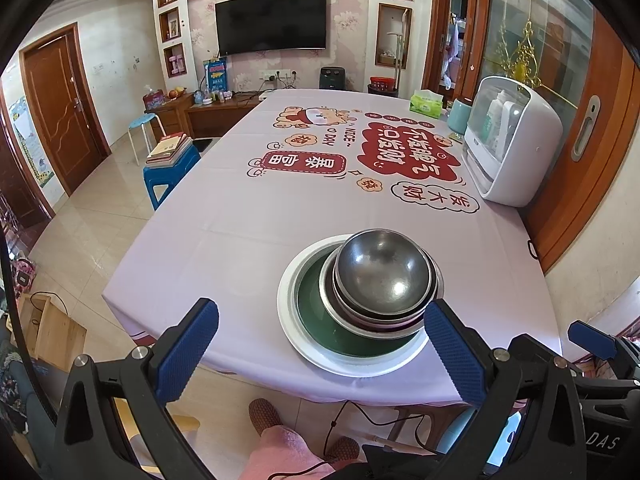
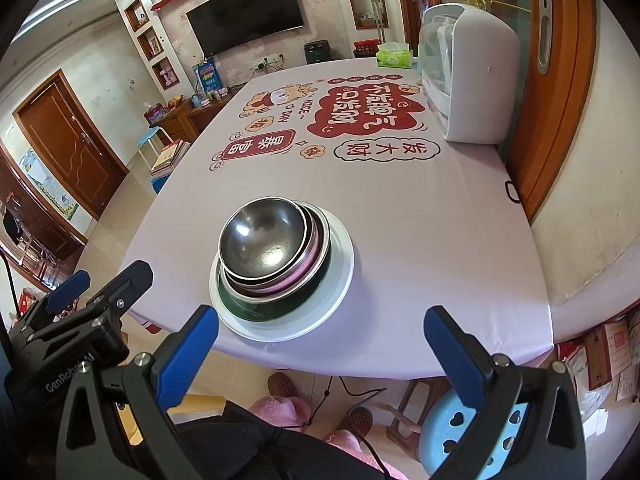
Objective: Organize plates and bowls
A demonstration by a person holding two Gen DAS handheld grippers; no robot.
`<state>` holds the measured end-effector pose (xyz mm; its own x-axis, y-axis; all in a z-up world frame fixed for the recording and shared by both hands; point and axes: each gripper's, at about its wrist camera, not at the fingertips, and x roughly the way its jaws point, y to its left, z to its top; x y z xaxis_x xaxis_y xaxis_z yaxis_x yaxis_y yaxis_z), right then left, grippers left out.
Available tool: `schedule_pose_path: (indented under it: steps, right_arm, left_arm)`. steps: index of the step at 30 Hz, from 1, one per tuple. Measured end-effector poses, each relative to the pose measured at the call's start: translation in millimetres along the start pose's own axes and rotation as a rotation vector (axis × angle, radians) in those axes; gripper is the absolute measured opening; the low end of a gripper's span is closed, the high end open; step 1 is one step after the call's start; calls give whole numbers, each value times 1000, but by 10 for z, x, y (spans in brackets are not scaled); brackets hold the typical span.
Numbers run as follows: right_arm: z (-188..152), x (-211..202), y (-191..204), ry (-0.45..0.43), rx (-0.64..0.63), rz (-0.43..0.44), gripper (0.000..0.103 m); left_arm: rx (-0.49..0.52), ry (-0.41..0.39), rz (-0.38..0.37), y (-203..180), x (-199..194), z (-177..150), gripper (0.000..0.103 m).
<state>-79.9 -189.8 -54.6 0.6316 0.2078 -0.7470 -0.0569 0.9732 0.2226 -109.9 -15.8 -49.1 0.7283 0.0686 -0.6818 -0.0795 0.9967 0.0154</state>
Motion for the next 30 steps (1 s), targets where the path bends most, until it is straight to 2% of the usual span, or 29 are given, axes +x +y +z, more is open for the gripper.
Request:
schedule_pose_path:
  steps: [30]
  right_arm:
    - [-16, -17, -31, 3, 2, -1, 103]
  left_arm:
    - [6, 5, -9, -4, 27, -21, 102]
